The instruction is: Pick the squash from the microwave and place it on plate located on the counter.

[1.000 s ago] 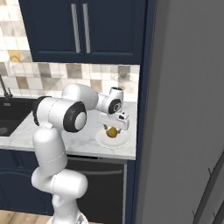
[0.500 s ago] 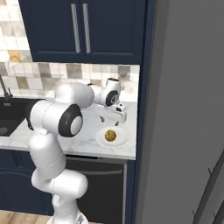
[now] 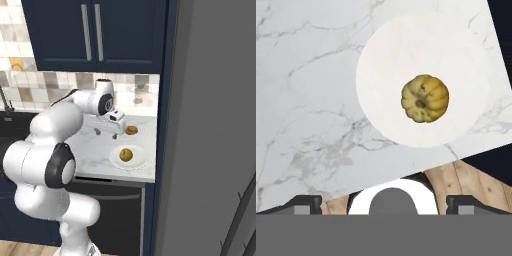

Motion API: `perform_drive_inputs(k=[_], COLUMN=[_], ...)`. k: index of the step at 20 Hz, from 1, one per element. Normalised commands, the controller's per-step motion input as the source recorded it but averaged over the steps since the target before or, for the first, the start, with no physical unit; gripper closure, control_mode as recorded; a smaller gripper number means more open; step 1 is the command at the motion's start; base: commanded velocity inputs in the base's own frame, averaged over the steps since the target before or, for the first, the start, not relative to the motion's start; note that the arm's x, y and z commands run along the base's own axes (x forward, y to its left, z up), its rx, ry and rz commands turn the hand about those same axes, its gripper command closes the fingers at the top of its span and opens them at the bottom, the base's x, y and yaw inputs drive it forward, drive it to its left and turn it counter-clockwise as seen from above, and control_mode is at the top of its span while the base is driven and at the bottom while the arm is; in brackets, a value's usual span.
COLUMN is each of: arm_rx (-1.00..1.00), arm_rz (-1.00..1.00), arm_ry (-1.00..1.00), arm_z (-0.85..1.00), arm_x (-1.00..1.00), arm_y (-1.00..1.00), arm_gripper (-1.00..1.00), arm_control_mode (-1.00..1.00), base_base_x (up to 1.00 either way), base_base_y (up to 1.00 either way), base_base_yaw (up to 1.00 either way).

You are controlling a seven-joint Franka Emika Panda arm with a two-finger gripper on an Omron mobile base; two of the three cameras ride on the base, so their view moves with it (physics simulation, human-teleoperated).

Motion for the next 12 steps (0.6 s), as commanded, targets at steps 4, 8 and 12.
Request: perform_drive_inputs(k=[4, 8, 12], arm_rx=[0.0, 0.0, 0.0], arm_rz=[0.0, 0.01, 0.02], arm_ry=[-0.03, -0.01, 0.0], arm_z=[0.42, 0.56, 0.78], arm_x=[-1.0, -0.98, -0.99], arm_y=[0.45, 0.38, 0.22], arm_gripper=[-1.0, -1.0, -1.0], arm_control_mode=[-1.0, -1.0, -1.0], base_base_x=[0.0, 0.0, 0.0], base_base_y=[0.0, 0.0, 0.0], base_base_yaw=[0.0, 0.0, 0.0])
